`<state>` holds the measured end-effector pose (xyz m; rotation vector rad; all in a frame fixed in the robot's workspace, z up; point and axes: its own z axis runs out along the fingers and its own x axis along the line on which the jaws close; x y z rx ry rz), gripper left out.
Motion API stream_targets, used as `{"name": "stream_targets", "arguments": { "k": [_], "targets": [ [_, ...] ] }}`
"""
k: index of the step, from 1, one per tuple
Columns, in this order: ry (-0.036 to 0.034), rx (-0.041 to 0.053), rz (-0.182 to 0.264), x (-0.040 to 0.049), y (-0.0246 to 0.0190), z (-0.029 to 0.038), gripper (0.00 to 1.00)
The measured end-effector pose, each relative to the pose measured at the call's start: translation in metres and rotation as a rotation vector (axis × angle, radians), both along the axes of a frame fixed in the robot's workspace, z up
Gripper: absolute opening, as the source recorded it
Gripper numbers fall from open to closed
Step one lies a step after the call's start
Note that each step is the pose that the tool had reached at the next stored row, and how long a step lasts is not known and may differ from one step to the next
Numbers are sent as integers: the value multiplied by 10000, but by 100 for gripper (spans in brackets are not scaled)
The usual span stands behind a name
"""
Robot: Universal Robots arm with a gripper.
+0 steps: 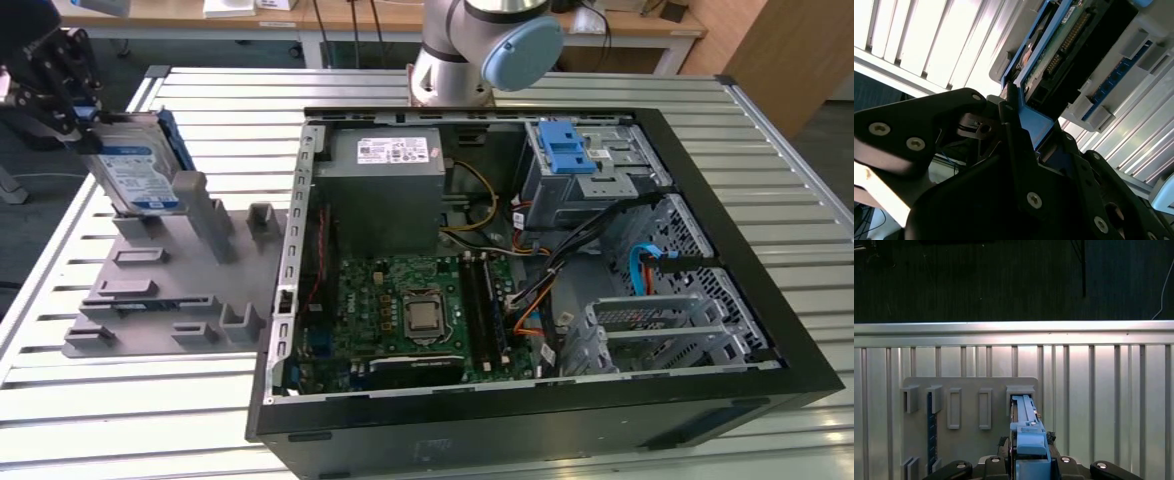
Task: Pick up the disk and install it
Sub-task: 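Pick up the disk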
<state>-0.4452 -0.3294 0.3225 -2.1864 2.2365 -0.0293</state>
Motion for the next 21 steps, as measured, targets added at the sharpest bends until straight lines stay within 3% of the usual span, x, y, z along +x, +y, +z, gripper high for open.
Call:
{"name": "stream_targets", "arguments": {
  "k": [21],
  "targets": [
    [0,0,0,0,0,49,36]
  ]
}}
